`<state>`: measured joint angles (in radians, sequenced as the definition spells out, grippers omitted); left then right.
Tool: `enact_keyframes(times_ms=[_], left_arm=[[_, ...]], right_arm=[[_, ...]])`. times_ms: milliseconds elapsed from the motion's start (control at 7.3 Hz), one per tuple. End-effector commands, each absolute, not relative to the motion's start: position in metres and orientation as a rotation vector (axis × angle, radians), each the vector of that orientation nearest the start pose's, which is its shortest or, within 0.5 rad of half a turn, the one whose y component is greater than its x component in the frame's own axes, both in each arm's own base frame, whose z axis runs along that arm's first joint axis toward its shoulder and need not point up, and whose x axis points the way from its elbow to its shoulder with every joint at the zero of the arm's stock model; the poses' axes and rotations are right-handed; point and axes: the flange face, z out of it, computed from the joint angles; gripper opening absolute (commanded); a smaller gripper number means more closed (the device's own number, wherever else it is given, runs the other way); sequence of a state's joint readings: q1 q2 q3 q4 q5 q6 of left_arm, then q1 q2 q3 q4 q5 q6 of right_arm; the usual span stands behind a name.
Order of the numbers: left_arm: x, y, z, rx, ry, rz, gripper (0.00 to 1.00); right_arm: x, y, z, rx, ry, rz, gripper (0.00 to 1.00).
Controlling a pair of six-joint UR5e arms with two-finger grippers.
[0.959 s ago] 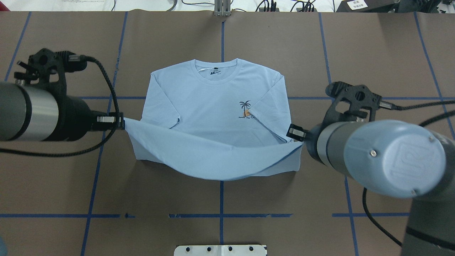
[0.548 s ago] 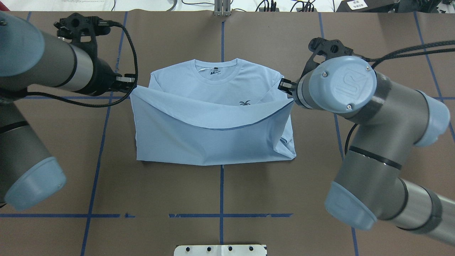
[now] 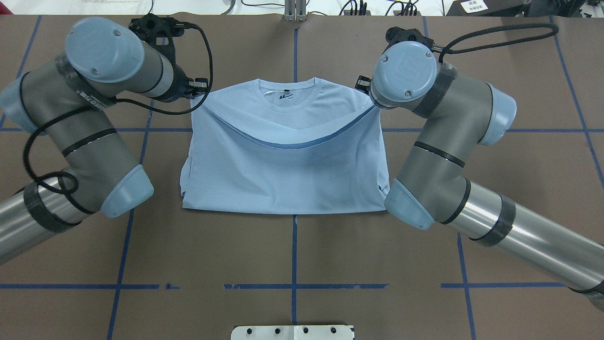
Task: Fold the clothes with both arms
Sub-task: 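Release the hem and raise both grippers away from the shirt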
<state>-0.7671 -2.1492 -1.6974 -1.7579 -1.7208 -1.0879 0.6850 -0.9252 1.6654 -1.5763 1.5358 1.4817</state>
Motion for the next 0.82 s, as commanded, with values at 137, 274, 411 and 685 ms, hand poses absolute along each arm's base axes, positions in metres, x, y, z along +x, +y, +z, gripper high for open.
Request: enact_keyframes(times_ms=[137,274,411,685], left_arm=[[0.44,-0.601,0.325,0.463,0.719,-0.197,0.0],[0.44,-0.604,0.329,0.468,0.721,-0.196,0.0],[0.438,-0.607,0.324,0.474,0.726,-0.198,0.0],[0.441,-0.61,0.327,0.468,0.719,-0.199,0.0]], right_arm=[[-0.464,-0.581,0.29,0.312,-0.645,0.606,0.0],[-0.461,-0.586,0.296,0.309,-0.633,0.614,0.0],[-0.455,-0.592,0.297,0.314,-0.629,0.618,0.0],[-0.46,-0.595,0.306,0.305,-0.609,0.615,0.0]])
